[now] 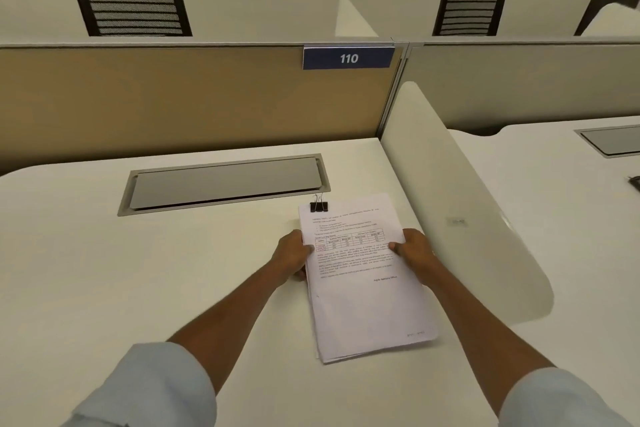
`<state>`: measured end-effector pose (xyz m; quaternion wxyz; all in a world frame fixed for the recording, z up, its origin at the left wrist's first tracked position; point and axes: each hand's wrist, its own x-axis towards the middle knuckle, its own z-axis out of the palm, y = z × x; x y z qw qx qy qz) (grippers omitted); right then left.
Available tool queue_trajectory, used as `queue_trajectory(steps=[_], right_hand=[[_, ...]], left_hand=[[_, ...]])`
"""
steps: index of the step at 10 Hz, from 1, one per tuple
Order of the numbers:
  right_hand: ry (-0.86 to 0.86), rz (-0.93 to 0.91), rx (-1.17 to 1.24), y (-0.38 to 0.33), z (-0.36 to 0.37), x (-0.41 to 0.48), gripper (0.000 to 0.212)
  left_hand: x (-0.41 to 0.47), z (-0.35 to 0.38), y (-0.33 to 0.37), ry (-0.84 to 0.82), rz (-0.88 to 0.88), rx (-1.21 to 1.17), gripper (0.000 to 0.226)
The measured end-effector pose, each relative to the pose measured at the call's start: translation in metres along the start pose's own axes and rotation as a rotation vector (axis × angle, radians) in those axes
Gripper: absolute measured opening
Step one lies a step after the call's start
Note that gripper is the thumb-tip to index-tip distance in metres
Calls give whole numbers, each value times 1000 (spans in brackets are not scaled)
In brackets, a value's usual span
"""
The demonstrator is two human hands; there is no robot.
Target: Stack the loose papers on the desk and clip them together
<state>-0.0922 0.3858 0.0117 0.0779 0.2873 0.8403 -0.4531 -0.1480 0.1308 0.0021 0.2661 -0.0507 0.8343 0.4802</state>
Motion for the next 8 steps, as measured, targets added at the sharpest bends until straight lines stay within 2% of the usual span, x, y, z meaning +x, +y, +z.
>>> queue_trajectory(steps=[2, 4, 5, 6, 7, 8], right_hand=[[56, -7, -139, 6, 1, 24, 18], [154, 0, -239, -3, -1, 37, 24], [189, 1, -360, -10, 3, 32, 17], [246, -16, -577, -19, 14, 20, 24], [368, -180, -834, -22, 27, 12, 65], [397, -371, -918, -17, 44, -1, 86]], left_hand=[[23, 9, 11, 10, -9, 118, 7], [33, 12, 18, 91, 24, 219, 21], [29, 11, 12, 167, 105, 428, 26], [24, 6, 9, 213, 235, 697, 35], [17, -8, 4, 280, 430, 889, 44], [5, -19, -8, 281, 491, 871, 46]])
